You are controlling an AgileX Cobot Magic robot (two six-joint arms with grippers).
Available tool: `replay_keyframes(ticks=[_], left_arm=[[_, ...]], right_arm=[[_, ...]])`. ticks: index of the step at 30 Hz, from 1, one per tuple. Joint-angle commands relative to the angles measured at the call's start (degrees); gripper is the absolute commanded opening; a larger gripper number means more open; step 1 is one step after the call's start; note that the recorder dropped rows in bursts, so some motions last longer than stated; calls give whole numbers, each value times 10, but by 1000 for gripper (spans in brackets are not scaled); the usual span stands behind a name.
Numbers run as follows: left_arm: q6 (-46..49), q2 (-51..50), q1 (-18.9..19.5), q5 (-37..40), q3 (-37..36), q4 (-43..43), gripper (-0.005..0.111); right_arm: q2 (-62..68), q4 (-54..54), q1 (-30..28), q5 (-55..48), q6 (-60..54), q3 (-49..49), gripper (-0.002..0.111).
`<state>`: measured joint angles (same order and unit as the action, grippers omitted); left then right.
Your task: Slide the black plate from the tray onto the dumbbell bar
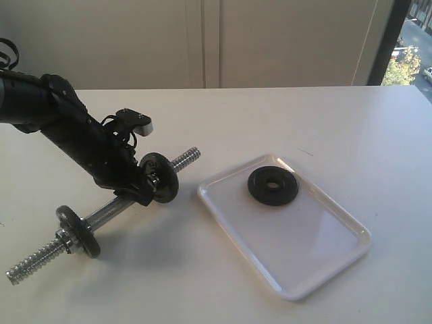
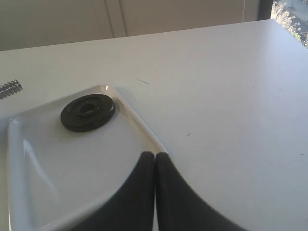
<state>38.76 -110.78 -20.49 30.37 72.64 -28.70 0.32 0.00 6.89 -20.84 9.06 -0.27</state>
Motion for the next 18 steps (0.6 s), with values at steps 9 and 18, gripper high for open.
replay_keyframes(ticks=[9,18], left_arm=[[2,38,-3,44,1,2,0],[5,68,-3,44,1,1,0]], right_arm=[[-3,0,1,8,2,3,0],[-3,0,1,8,2,3,0]])
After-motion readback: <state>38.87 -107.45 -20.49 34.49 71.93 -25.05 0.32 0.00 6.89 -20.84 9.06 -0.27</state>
